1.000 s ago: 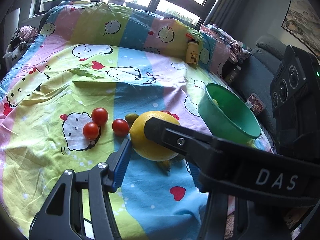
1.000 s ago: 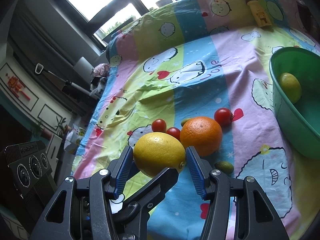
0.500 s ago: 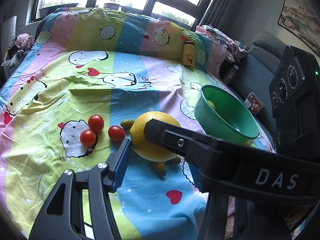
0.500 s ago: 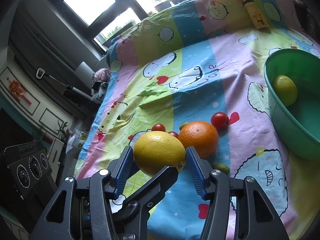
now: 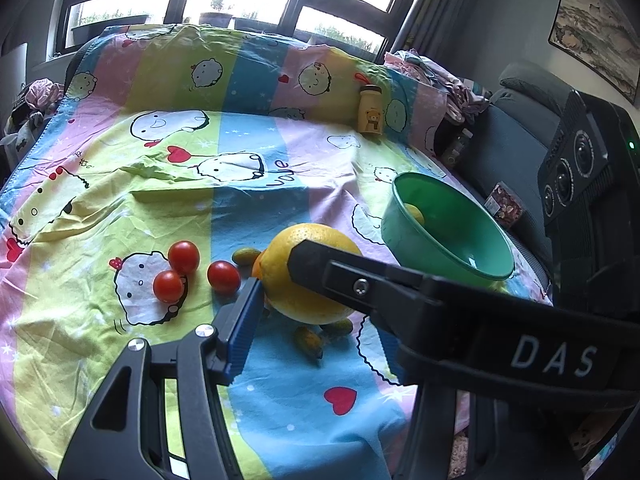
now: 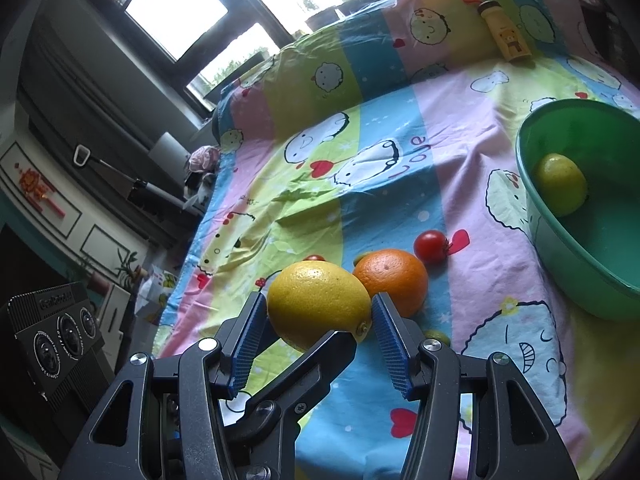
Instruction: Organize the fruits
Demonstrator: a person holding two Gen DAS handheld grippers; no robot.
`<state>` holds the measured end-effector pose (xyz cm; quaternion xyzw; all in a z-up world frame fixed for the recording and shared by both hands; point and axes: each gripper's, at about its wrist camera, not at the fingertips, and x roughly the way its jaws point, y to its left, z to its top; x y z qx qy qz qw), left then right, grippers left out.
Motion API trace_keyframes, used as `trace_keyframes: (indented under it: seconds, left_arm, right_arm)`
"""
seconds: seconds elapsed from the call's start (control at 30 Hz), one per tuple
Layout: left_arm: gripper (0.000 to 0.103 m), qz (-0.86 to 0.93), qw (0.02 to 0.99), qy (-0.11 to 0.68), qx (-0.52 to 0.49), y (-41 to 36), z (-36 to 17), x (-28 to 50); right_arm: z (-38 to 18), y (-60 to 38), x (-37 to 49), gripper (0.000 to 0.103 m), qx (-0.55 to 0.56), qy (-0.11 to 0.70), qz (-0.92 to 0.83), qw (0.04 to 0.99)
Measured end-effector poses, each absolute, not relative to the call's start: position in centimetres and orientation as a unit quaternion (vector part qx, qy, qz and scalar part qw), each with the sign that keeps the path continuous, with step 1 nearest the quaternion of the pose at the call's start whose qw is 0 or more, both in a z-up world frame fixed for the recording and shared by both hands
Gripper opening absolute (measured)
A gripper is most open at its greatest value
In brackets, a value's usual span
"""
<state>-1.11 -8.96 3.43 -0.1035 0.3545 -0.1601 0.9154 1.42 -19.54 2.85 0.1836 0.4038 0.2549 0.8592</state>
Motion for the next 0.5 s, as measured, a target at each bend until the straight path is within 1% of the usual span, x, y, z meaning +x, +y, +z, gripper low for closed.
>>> trace_keyframes:
  seconds: [0.5]
  left_arm:
    - [0.053,-0.164,0.918,0.35,-0.092,-9.8,3.79,-0.75]
  right_arm:
    - [2.94,-20.45,1.51,0.058,0.195,0.399,0.254,0.859]
